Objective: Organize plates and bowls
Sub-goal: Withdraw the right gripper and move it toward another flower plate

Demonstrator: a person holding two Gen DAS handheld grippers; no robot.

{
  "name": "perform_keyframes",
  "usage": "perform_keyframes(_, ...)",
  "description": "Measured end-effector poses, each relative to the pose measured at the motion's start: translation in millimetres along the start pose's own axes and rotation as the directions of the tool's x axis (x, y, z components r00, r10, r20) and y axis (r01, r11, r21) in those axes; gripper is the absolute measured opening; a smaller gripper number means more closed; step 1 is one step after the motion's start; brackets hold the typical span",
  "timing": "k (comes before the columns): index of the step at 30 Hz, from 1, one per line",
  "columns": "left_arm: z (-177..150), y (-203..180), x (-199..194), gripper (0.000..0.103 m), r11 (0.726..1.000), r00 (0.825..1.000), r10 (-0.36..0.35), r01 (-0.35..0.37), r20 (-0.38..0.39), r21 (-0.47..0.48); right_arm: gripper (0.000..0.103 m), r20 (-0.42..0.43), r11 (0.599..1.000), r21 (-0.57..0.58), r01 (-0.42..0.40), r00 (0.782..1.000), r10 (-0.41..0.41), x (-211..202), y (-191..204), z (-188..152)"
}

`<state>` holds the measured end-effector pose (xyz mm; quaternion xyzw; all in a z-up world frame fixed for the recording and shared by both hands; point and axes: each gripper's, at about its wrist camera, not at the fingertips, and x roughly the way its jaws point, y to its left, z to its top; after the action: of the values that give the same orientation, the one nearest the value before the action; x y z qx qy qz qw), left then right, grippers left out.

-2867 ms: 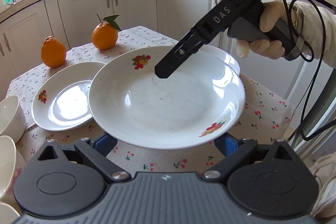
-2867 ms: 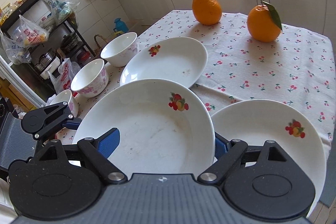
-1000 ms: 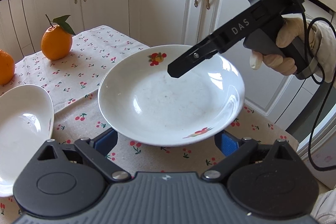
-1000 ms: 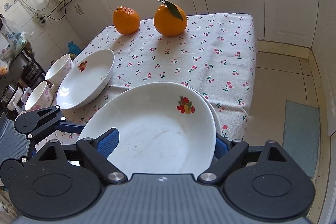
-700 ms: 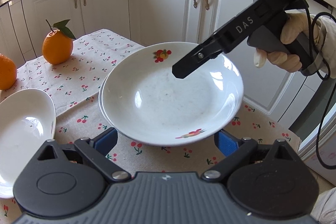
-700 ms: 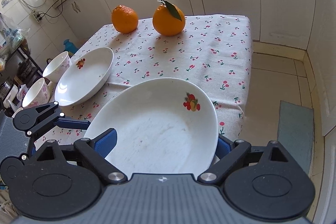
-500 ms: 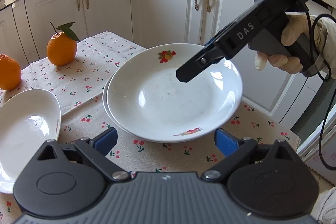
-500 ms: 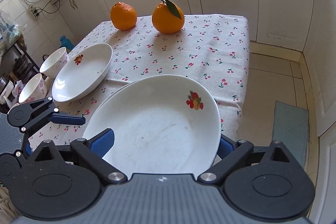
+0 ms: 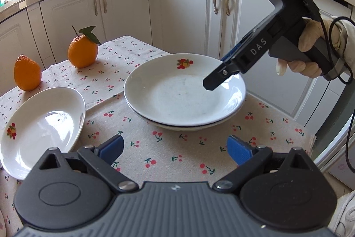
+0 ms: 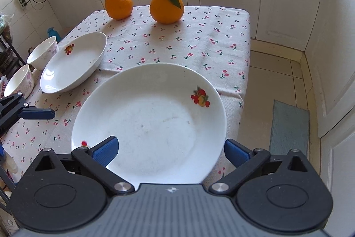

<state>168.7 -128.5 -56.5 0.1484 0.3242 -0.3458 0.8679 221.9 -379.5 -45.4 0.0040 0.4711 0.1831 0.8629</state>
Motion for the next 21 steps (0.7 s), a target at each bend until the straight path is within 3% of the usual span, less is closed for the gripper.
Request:
perform_keyframes(6, -9.9, 7.1, -16.1, 0.099, 0.997, 0.999, 0.052, -0.051, 0.015, -0.056, 0.103, 0.06, 0.997, -0.051, 0.055, 0.997, -0.052, -23.8, 30.9, -16.6)
perform_keyframes(10, -18.5, 16.4, -25.7, 0.1, 0.981, 0.987, 0.16, -0.158, 0.012, -0.108, 0.103, 0.134, 0.994, -0.061, 0.094, 0.987, -0.086, -38.8, 56.1, -29.7)
perform_keyframes(13, -26.9, 29.1, -29.6, 0.101, 0.949, 0.962, 0.273, -0.27, -0.002, -0.161, 0.103, 0.189, 0.995, -0.043, 0.096, 0.978, -0.086, -45.5, 72.7, -39.9)
perform_keyframes(17, -36.8, 50.9, -25.6, 0.101, 0.867, 0.893, 0.442, -0.451, -0.09, -0.212, 0.103, 0.216, 0.995, -0.037, 0.097, 0.973, -0.087, -44.4, 91.8, -47.4)
perform_keyframes(19, -43.0, 65.7, -23.8, 0.101, 0.84, 0.88, 0.459, -0.476, -0.125, -0.263, 0.103, 0.208, 0.992, -0.079, 0.102, 0.975, -0.084, -41.2, 101.8, -47.4)
perform_keyframes(21, -46.7, 76.9, -22.1, 0.101, 0.823, 0.878, 0.46, -0.478, -0.133, -0.307, 0.103, 0.204, 0.985, -0.121, 0.122, 0.974, -0.096, -40.6, 109.9, -47.7)
